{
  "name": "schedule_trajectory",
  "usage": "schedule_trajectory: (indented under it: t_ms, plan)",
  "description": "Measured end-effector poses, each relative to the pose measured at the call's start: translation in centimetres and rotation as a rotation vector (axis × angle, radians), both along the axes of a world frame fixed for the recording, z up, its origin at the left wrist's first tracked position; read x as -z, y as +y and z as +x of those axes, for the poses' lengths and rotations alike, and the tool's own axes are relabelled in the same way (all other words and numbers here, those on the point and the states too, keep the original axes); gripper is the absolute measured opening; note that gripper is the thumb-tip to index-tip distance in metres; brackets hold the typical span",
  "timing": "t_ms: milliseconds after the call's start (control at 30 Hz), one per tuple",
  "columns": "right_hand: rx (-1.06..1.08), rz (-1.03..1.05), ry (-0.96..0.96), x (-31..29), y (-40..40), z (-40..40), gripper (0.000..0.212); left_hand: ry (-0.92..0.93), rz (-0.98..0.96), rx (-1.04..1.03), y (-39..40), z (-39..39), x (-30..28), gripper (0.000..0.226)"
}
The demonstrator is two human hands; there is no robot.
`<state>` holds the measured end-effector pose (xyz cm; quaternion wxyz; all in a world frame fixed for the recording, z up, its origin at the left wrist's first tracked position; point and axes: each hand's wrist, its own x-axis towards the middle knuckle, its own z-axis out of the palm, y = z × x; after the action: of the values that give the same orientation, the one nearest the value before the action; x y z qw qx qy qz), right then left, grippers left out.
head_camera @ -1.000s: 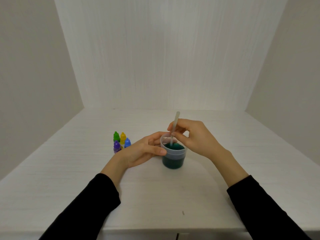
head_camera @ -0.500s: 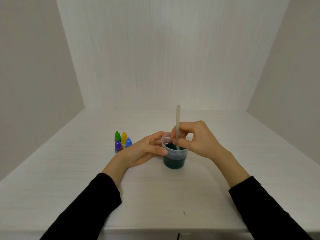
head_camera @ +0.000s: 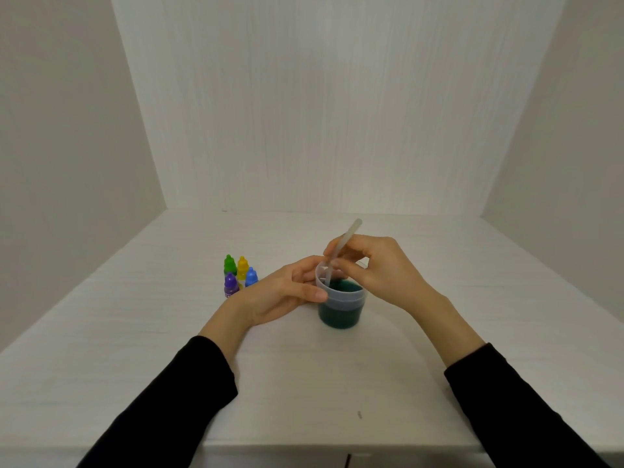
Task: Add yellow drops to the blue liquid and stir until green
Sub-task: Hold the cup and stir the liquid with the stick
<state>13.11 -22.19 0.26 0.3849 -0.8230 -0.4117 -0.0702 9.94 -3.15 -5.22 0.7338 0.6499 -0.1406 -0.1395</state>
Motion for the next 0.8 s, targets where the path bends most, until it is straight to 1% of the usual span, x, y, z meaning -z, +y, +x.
schedule_trajectory:
  t_ms: [167,267,367,500,600,700,800]
  plan:
    - [0.050,-0.050,-0.102,-0.4,-0.9,0.4,0.015,0.007,0.016,-0.005,0.1,0.1,0.1,0.071]
    - [0.088,-0.048,-0.121,-0.7,-1.4,0.6,0.015,0.014,0.023,-0.015,0.2,0.2,0.3,0.068]
    - [0.092,-0.061,-0.076,-0.8,-1.5,0.4,0.017,0.009,0.027,-0.016,0.2,0.2,0.3,0.068]
    - [0.010,-0.013,-0.014,-0.9,-1.3,-0.2,0.019,0.000,0.035,-0.014,0.2,0.2,0.3,0.069]
    - [-0.052,0.020,0.032,-0.8,-1.0,-0.5,0.007,-0.002,0.030,-0.017,0.1,0.1,0.1,0.067]
    - [-0.082,0.068,0.075,-0.5,-0.6,-0.7,0.011,-0.010,0.022,-0.017,0.0,-0.1,0.0,0.066]
    - [-0.071,0.049,0.059,-0.3,-0.2,-0.6,0.016,-0.015,0.012,-0.020,-0.1,-0.1,-0.1,0.065]
